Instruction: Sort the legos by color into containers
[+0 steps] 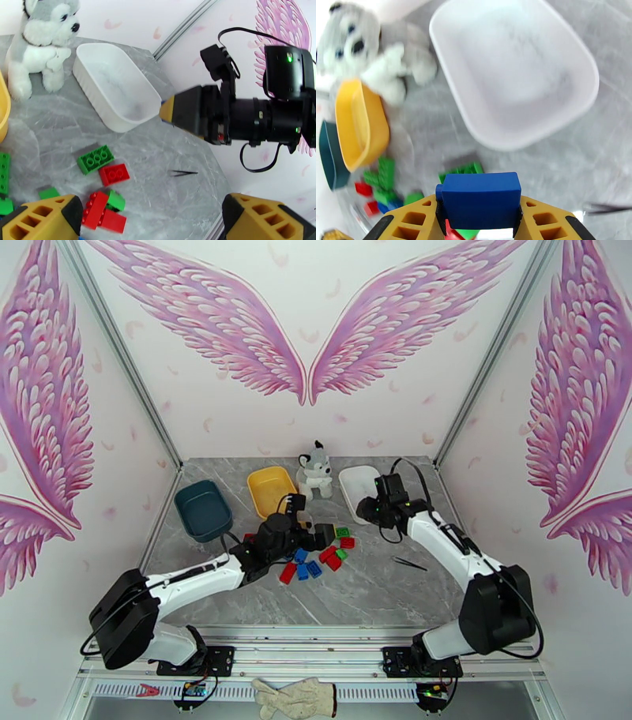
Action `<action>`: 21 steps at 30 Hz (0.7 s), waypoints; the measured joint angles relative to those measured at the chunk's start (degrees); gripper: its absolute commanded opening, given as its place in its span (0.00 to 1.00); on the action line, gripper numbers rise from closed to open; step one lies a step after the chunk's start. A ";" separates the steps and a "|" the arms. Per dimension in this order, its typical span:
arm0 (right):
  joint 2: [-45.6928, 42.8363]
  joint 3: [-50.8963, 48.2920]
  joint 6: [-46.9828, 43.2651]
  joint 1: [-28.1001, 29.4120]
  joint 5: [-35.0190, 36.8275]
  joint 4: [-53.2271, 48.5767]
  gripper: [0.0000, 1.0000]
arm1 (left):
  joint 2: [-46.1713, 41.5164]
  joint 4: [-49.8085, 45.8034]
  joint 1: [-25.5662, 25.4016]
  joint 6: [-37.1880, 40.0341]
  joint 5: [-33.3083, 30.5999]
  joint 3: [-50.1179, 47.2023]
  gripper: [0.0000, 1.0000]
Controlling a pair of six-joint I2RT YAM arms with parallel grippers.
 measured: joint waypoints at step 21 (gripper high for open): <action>6.29 7.10 -1.92 1.49 -0.39 -1.33 0.70 | -5.84 -17.40 4.11 8.33 -6.60 1.01 0.88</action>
